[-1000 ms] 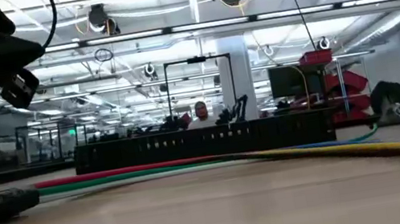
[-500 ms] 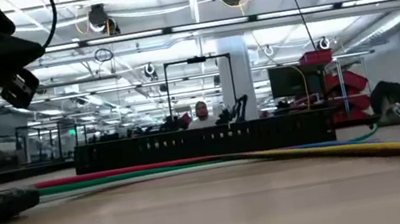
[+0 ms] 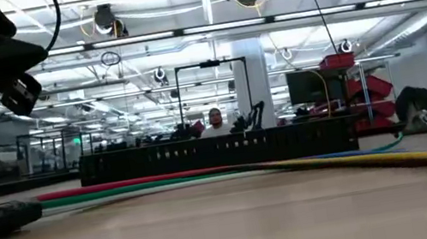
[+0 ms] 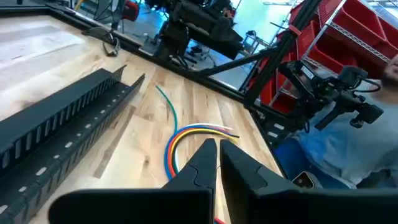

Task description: Ziptie cables

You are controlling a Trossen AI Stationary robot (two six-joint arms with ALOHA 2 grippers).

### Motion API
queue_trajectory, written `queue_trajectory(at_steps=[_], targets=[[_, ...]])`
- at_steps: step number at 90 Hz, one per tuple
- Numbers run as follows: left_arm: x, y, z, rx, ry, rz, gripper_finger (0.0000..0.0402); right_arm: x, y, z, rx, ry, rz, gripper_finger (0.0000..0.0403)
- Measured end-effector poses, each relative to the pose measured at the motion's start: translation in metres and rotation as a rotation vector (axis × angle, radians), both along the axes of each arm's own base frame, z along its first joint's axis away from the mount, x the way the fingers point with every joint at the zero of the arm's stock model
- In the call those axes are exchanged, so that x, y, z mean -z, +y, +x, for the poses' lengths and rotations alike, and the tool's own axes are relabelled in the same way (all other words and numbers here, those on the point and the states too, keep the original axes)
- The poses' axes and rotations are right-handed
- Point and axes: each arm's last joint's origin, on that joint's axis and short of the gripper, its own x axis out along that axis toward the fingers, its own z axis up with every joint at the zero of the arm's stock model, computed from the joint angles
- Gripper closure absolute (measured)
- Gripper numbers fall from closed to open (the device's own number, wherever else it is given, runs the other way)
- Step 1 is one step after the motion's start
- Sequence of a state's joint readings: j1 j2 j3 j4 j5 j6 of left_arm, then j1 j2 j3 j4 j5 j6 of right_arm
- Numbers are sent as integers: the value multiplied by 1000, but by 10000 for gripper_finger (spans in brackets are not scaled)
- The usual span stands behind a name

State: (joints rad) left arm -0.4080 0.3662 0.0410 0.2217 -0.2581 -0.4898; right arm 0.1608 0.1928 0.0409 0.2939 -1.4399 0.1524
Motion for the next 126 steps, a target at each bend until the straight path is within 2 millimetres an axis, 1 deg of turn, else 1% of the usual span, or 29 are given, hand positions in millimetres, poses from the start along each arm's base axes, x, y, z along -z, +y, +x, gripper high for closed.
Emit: queue_trajectory(at_steps=[18,24,31,41,51,61,74,82,91,96,103,111,119,126], targets=[[0,0,0,2,0,10,382,0,0,0,0,0,0,222],[1,0,0,3,-2,97,382,0,0,0,0,0,0,222],[0,2,0,-43,-26,199,382,0,0,0,0,-21,1,222],[-6,5,1,-152,-80,249,382,-1,0,0,2,-93,4,222],[-15,7,1,-233,-156,206,382,-1,0,0,2,-91,4,222],[-22,7,0,-248,-215,171,382,-1,0,0,2,-93,4,222],[-23,8,0,-263,-227,162,382,-2,0,0,4,-113,7,222],[-24,8,0,-273,-230,98,382,-3,0,-1,5,-170,12,222],[-23,10,-1,-345,-221,88,382,-3,0,0,7,-191,13,222],[-23,11,-1,-372,-217,122,382,-4,0,-1,8,-200,15,222],[-23,12,-1,-395,-209,226,382,-6,0,-1,8,-229,20,222],[-23,13,-1,-435,-190,305,382,-10,0,-2,19,-318,30,222],[-21,17,-1,-530,-149,366,382,-17,-1,-2,109,-418,60,222],[-20,19,-1,-591,-122,400,382,-21,-2,0,214,-438,87,222]])
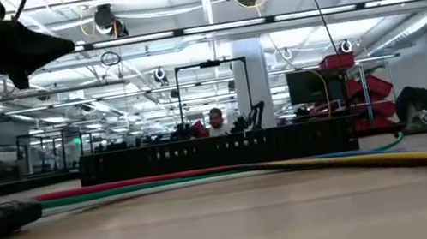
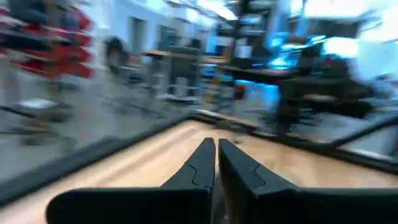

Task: Ziptie cables
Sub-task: Wrap the black zip tie on the cables

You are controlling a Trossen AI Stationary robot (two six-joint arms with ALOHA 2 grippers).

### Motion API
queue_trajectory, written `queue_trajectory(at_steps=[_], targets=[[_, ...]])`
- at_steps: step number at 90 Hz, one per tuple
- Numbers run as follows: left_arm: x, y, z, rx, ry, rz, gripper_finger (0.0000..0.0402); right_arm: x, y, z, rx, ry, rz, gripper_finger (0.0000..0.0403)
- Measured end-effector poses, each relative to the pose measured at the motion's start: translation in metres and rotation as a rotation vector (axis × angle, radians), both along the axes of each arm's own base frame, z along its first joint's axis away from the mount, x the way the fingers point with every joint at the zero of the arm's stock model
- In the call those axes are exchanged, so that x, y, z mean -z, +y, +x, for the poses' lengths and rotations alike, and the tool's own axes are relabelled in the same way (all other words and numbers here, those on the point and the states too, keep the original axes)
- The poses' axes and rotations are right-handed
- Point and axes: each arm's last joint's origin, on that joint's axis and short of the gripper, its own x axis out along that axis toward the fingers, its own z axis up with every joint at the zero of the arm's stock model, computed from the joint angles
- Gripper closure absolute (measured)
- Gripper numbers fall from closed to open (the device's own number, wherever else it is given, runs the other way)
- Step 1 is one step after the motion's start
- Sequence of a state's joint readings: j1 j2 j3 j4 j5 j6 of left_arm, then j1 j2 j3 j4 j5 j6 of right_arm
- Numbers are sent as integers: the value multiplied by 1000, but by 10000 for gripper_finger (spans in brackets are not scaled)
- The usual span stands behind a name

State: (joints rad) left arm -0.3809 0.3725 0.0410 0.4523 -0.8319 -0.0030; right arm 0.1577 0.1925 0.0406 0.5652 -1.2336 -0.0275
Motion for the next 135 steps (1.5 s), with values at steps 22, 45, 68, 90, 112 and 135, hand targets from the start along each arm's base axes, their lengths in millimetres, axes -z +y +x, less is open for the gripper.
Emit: queue_trajectory(at_steps=[22,45,68,90,112,135], targets=[[26,0,-1,-2,204,-35,382,-8,0,-3,6,39,59,222],[43,-3,-1,101,272,-251,382,-3,-1,1,84,-167,5,222],[35,-7,6,183,184,-284,382,22,-4,14,268,229,-6,222],[18,-7,10,229,35,-244,382,5,-6,12,332,-50,31,222],[-26,-19,4,579,-354,-54,382,-18,-1,-9,56,-246,85,222],[-14,-15,12,427,-212,5,382,-6,-14,15,588,-35,189,222]])
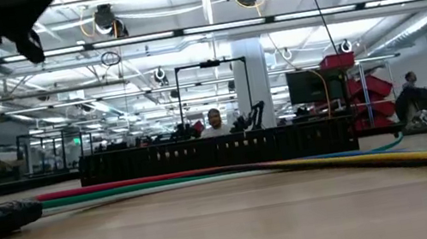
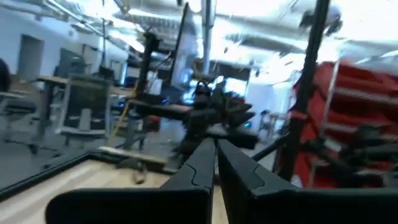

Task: Ziptie cables
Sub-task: Wrap the black zip tie on the cables

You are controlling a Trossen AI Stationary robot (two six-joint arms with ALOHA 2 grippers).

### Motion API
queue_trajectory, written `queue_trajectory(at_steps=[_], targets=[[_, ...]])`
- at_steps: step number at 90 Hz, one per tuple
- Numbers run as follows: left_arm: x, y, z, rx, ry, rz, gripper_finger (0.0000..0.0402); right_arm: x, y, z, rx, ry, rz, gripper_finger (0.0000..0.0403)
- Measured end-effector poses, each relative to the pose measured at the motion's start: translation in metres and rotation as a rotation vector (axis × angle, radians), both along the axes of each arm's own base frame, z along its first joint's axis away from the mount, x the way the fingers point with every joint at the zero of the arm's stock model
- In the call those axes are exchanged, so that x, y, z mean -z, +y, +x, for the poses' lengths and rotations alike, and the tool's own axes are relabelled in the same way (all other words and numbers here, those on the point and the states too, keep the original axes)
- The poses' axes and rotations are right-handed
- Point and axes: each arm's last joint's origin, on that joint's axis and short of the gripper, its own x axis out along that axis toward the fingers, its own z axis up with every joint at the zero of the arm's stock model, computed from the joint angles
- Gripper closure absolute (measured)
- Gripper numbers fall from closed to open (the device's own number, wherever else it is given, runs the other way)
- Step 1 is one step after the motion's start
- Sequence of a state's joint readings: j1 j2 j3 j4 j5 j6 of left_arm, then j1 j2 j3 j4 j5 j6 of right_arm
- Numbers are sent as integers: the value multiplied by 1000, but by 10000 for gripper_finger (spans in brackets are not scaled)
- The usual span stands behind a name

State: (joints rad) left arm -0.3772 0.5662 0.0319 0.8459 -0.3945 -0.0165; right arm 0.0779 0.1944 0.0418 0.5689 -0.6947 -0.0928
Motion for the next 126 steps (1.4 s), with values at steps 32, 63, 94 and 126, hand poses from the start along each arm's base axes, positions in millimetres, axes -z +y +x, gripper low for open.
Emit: queue_trajectory(at_steps=[32,63,94,126], targets=[[13,11,16,-120,98,-129,382,25,-20,17,680,281,119,222],[25,14,21,-236,208,-6,382,20,-11,14,298,344,224,222],[12,30,35,-213,271,-13,382,15,-16,15,439,315,337,222],[30,31,49,-168,507,-32,382,16,-29,16,893,247,423,222]])
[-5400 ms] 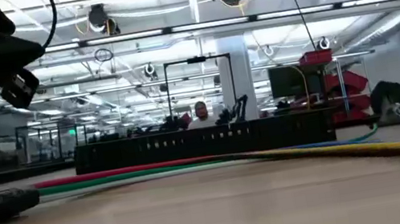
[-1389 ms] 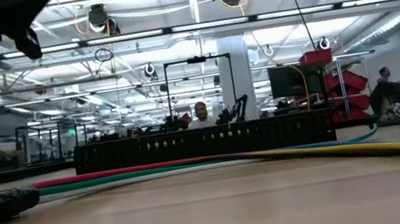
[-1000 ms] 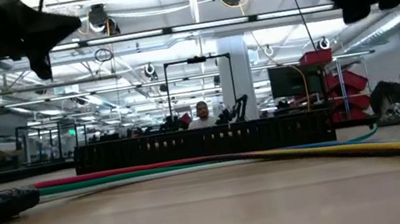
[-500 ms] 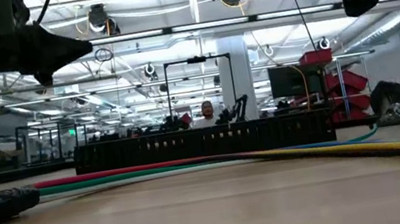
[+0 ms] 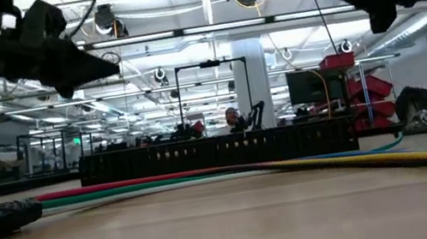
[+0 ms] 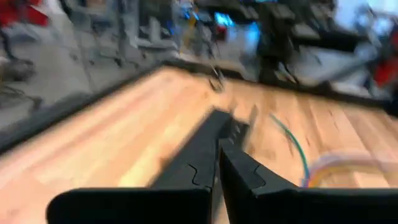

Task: Ziptie cables
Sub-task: Wrap the black zip tie on the cables

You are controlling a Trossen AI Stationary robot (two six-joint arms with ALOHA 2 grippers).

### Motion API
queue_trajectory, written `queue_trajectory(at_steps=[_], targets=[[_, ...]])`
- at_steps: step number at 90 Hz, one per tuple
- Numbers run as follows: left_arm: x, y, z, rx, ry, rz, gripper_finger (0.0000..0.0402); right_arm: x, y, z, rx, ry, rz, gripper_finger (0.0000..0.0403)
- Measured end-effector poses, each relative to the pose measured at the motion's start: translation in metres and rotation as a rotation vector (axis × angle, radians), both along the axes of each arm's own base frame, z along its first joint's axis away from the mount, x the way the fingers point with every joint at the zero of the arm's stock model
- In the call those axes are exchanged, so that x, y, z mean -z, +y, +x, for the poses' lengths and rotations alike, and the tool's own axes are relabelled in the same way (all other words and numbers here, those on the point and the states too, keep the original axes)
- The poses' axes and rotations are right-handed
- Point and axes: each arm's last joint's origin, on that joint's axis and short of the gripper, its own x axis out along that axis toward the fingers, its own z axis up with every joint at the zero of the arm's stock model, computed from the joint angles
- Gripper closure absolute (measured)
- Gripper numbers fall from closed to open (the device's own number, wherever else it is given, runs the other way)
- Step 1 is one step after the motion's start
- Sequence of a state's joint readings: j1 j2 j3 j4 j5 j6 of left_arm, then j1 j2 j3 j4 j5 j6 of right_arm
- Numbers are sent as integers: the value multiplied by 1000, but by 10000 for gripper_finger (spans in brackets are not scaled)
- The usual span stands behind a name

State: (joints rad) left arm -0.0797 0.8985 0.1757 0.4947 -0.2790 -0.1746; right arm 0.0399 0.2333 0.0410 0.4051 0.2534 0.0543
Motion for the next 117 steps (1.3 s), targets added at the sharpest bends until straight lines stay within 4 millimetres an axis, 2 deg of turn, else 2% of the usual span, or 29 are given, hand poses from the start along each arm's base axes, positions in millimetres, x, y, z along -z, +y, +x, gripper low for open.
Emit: queue_trajectory(at_steps=[10,24,31,39,48,57,72,93,105,117], targets=[[10,-2,2,15,54,-108,382,-3,-5,-3,204,-6,-53,222],[21,-14,5,16,108,-202,382,5,-10,1,300,24,114,222],[28,-20,6,-18,143,-179,382,18,-10,8,264,85,250,222],[35,-25,9,-30,192,-202,382,34,-6,17,132,157,363,222],[35,-33,22,28,226,-241,382,38,0,27,-26,191,415,222],[28,-43,40,83,264,-253,382,37,3,40,-65,251,396,222],[16,-60,63,50,477,-269,382,20,6,75,-55,345,290,222],[-2,-88,59,41,680,-272,382,-13,11,140,-131,478,113,222],[0,-100,45,162,796,-89,382,-20,15,171,-228,539,36,222],[6,-105,42,286,845,159,382,-9,15,196,-330,622,12,222]])
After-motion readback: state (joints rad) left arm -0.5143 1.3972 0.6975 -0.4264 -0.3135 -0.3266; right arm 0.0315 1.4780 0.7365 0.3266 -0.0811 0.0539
